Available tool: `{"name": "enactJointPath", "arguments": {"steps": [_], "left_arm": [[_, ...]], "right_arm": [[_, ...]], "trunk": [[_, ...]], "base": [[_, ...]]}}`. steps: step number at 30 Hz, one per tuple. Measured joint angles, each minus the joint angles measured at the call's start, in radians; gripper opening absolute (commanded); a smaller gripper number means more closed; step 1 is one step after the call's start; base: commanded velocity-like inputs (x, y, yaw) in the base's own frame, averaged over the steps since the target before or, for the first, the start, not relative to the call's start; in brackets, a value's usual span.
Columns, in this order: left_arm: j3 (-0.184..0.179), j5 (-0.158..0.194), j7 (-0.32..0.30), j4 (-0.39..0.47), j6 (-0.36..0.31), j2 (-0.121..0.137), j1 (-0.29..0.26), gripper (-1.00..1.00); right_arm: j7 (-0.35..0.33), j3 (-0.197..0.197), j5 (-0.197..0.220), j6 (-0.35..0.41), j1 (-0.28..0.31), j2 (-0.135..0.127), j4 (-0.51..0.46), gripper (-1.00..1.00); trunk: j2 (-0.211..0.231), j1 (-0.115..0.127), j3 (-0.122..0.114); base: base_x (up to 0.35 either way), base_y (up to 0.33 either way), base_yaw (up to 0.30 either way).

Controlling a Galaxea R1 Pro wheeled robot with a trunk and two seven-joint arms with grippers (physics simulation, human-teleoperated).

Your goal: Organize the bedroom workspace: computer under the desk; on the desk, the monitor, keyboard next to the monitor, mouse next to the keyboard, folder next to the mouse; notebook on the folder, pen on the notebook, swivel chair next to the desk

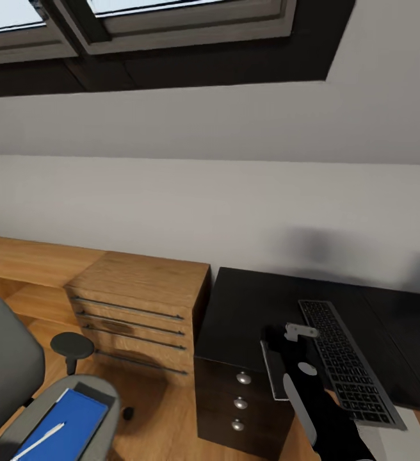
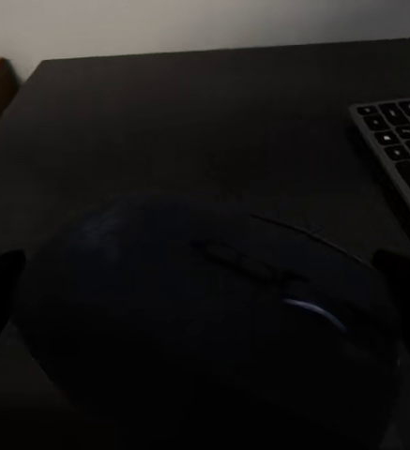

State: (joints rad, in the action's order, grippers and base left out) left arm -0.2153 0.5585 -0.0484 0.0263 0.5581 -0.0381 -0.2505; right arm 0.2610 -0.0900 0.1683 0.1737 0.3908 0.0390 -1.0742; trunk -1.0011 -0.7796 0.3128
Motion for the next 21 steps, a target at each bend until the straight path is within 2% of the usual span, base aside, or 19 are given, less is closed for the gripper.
{"name": "enactJointPath", "arguments": {"steps": [21], "left_arm": [[0.000, 0.000, 0.000, 0.000, 0.000, 0.000, 0.000, 1.00]], "right_arm": [[0.000, 0.000, -0.001, 0.000, 0.000, 0.000, 0.000, -1.00]], "trunk": [[0.000, 0.000, 0.000]], "base": [[0.000, 0.000, 0.256]]}}
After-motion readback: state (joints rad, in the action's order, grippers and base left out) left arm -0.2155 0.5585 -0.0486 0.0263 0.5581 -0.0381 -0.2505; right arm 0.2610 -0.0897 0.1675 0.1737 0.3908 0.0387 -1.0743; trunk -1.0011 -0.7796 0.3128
